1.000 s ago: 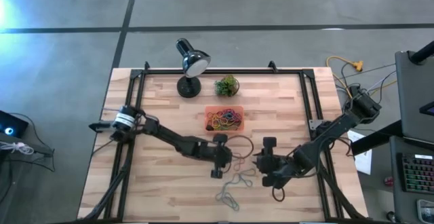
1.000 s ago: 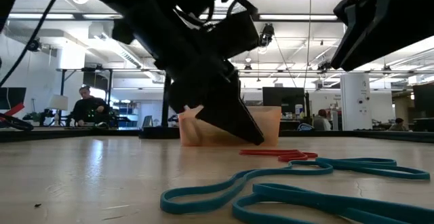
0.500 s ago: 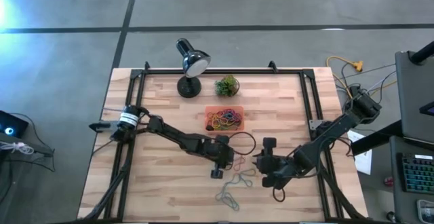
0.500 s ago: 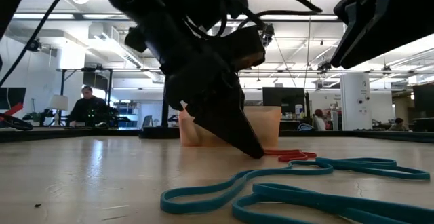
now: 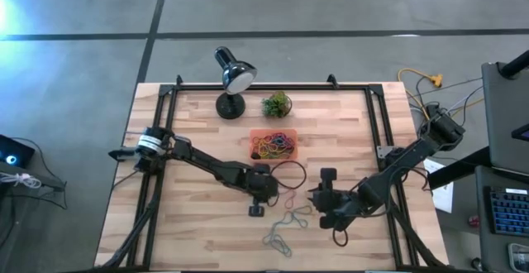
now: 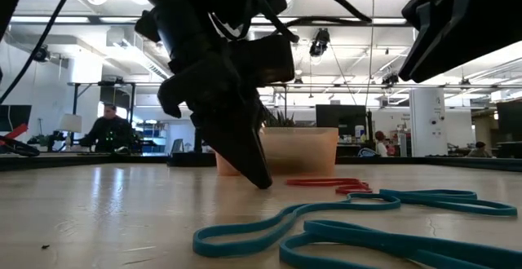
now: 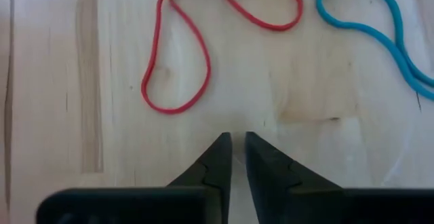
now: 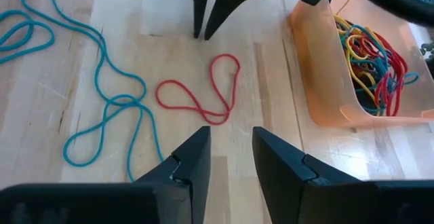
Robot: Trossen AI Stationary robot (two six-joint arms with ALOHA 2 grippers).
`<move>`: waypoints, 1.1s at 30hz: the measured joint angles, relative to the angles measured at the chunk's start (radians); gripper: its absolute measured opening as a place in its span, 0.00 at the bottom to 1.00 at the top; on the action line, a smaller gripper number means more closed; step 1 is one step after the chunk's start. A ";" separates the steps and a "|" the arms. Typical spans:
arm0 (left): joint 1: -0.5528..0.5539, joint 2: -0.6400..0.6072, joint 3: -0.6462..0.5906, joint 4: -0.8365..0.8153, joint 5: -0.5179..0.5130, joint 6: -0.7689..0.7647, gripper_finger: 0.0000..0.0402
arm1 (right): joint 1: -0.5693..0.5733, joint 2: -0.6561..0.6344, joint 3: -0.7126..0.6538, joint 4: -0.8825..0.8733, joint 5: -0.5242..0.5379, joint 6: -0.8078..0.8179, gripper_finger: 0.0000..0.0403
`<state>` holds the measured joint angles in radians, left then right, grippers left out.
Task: Pick and place rubber bands into bin
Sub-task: Put the red rubber band into the orange bin
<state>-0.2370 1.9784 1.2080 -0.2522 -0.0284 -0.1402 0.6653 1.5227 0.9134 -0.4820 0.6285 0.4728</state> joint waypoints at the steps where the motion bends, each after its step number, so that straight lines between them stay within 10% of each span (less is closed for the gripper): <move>1: -0.003 -0.004 -0.001 0.013 -0.001 0.019 0.06 | 0.000 0.000 0.000 0.000 0.000 0.001 0.26; 14: -0.037 -0.012 -0.040 0.375 -0.111 0.157 0.06 | 0.000 0.000 -0.007 0.014 0.000 -0.001 0.22; 33: 0.010 0.065 -0.031 0.329 -0.075 0.015 0.17 | 0.000 0.000 -0.007 0.025 0.000 -0.002 0.19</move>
<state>-0.2272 2.0434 1.1771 0.0763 -0.1036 -0.1253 0.6655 1.5227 0.9066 -0.4572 0.6289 0.4713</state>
